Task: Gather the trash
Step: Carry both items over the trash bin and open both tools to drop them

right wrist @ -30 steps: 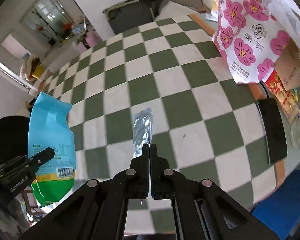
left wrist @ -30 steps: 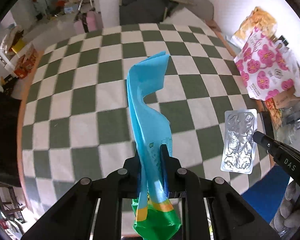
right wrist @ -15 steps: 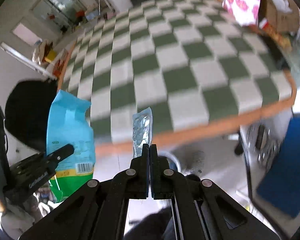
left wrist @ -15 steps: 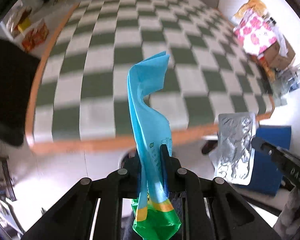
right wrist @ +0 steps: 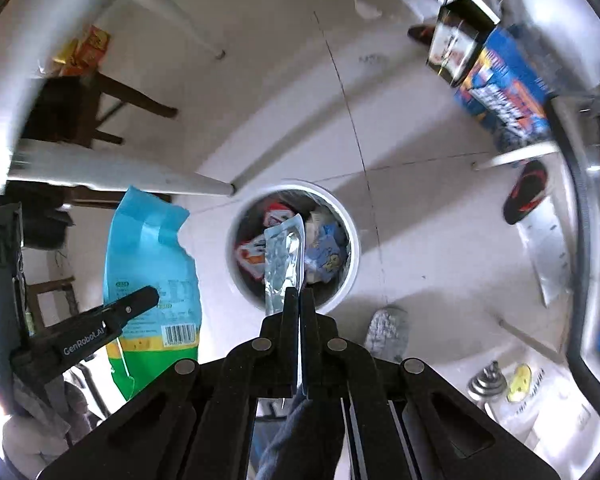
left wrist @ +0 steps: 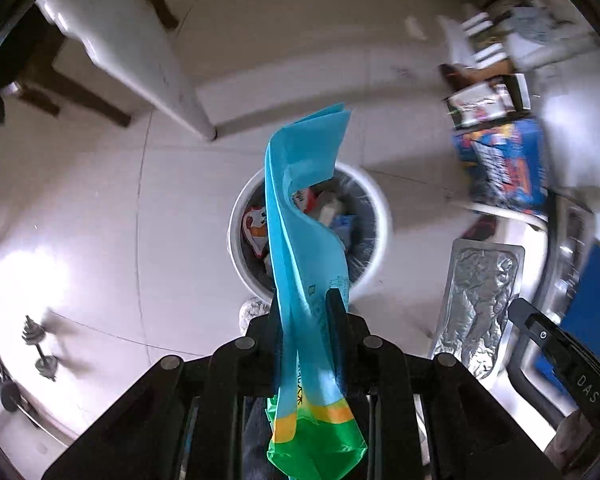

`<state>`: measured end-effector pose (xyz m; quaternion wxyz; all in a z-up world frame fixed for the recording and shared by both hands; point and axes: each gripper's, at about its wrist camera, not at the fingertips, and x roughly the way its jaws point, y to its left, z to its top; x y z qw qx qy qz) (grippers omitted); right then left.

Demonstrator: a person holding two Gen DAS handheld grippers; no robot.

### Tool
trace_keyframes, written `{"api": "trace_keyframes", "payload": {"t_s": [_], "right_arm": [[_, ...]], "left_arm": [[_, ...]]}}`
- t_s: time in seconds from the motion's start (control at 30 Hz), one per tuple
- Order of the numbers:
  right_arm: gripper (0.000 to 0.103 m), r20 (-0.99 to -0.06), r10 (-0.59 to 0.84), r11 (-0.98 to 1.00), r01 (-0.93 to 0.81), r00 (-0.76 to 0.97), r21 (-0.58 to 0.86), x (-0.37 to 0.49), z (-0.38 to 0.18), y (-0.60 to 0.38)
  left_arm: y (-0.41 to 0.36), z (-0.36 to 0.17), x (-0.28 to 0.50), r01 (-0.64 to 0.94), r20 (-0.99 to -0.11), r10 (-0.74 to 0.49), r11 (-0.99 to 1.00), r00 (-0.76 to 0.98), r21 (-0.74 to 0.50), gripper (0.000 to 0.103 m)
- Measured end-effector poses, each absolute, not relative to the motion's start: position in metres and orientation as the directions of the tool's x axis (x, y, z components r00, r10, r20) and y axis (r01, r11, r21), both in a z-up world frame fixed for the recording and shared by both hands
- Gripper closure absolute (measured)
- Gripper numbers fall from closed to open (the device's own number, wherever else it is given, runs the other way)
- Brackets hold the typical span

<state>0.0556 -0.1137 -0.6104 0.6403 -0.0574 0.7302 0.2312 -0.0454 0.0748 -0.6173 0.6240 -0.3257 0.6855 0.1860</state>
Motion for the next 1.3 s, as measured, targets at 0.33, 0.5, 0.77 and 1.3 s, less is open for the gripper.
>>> {"api": "trace_keyframes", "payload": {"t_s": [0.33, 0.5, 0.77, 1.3], "right_arm": [[0.074, -0.931, 0.185, 0.847, -0.43, -0.315, 0.313, 0.058, -0.774, -0.095], [0.0, -0.965, 0.094, 0.84, -0.501, -0.244, 0.208, 0.049, -0.783, -0.1], [0.0, -0.995, -0.043, 0.773, -0.634, -0.089, 0.023, 0.023, -0.718, -0.093], [0.0, -0.997, 0.083, 0.776, -0.626, -0.005, 0.068, -0.004, -0.443, -0.113]], "left_arm": [[0.082, -0.716, -0.051, -0.736, -0.985, -0.172, 0.666, 0.012, -0.125, 0.001], [0.086, -0.702, -0.072, -0.715, -0.997, -0.081, 0.697, 0.0, -0.057, 0.001], [0.078, -0.639, -0.092, -0.692, -1.0, 0.028, 0.722, -0.008, 0.026, 0.001], [0.037, -0.408, -0.111, -0.638, -0.995, 0.027, 0.769, 0.097, -0.041, 0.0]]}}
